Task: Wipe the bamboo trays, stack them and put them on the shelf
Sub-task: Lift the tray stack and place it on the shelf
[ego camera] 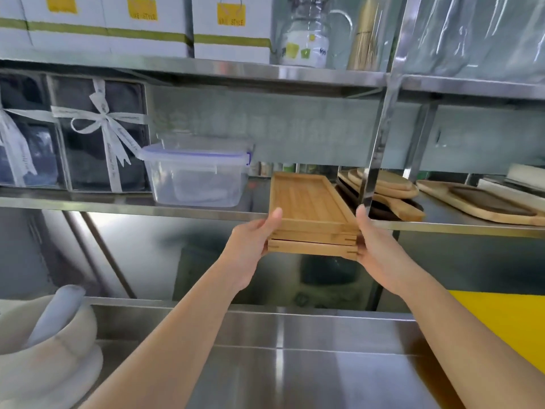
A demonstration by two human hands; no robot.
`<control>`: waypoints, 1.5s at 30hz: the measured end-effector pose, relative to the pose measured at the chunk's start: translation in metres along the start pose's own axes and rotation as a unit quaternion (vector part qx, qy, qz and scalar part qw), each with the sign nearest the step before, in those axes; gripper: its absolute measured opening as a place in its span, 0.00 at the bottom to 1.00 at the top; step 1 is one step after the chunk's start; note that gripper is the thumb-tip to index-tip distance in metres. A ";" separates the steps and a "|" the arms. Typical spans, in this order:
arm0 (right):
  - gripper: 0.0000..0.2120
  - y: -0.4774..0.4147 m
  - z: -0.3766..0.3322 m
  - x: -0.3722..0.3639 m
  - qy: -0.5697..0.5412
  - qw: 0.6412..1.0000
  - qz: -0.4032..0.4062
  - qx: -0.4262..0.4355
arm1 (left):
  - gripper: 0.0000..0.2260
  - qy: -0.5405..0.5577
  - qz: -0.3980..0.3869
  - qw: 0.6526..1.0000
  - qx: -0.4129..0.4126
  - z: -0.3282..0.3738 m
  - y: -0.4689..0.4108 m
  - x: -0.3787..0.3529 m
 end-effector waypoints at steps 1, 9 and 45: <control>0.19 0.004 0.003 -0.002 0.026 0.999 -0.034 0.012 | 0.20 -0.043 -0.010 0.999 -0.026 -0.005 0.002 0.000; 0.12 0.006 0.014 0.000 0.198 0.976 0.029 0.091 | 0.14 -0.231 0.054 0.964 -0.120 -0.004 0.013 -0.003; 0.16 -0.119 0.004 0.005 0.393 0.909 0.085 0.111 | 0.11 -0.271 0.143 0.928 -0.213 -0.003 -0.109 0.014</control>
Point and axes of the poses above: each hand's wrist, its own y-axis away from the middle knuckle, its own x-axis out of the back of the hand, z = x × y, the point moved 7 cm from there along -y, towards the middle knuckle, and after that the axes turned 2 degrees about -z, right-handed, at the moved point
